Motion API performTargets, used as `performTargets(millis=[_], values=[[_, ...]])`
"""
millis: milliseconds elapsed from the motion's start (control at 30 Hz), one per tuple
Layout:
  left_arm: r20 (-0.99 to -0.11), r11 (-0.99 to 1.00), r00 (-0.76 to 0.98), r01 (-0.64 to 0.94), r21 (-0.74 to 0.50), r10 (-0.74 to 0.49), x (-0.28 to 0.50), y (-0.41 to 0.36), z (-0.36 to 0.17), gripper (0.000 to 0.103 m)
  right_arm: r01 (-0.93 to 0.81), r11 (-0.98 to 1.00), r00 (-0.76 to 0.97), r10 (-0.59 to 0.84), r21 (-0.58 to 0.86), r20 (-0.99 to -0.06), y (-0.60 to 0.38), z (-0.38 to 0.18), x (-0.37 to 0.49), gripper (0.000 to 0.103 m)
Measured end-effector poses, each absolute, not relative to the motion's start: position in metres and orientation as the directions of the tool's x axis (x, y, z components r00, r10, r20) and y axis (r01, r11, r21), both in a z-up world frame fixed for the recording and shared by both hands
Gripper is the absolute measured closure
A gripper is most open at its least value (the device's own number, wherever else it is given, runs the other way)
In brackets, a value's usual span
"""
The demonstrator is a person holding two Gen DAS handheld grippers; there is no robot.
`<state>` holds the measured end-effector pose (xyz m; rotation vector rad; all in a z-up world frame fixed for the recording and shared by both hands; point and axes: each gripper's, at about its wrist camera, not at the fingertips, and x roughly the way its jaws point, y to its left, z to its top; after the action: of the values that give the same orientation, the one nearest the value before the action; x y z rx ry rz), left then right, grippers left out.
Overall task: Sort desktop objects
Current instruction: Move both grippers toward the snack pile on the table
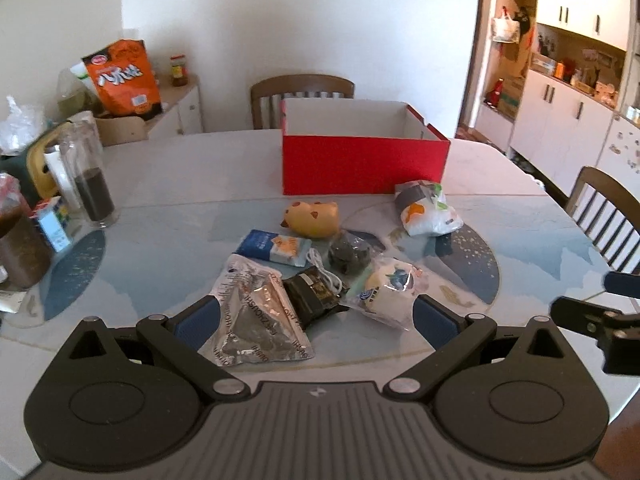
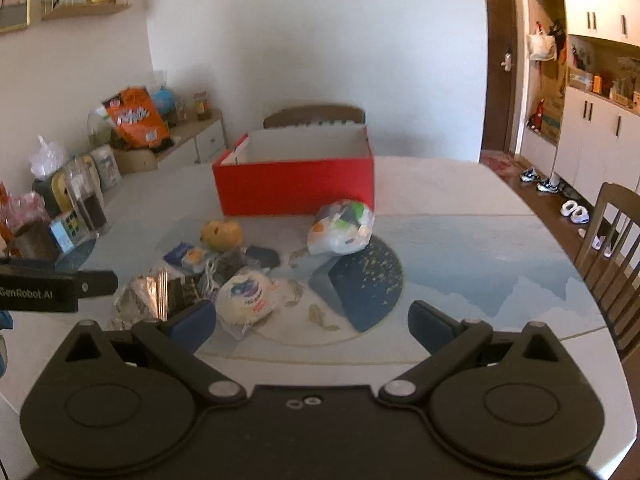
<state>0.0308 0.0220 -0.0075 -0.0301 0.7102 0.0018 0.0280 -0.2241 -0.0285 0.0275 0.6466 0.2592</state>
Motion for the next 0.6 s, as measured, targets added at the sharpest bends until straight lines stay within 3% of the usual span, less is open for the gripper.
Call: performTargets(millis=[67,433,600], values=[[-0.66,1.0,0.752,-0.004,-0.023,-0.012,0.035,0.026,-0.013,0.0,-0.233,0.966,0.756,0.254,0.116,-0.603,-0.219,-0.032,0.034,0.008],[-0.704,0.999,0.709,0.022,-0.028,-0.036,0.066,0.058,-0.044,0.0,-0.254,0.959,0.725,0.275,0.125,-0.632,-0.182,-0.049,0.067,0.011],[-0.725,0.998,0.685,0.058,-0.036,-0.066,0.08,0.069,-0.06,0.001,-0.25,0.96,0.712,0.27,0.126,-0.648,-0.167,-0.057,0.085,0.017]])
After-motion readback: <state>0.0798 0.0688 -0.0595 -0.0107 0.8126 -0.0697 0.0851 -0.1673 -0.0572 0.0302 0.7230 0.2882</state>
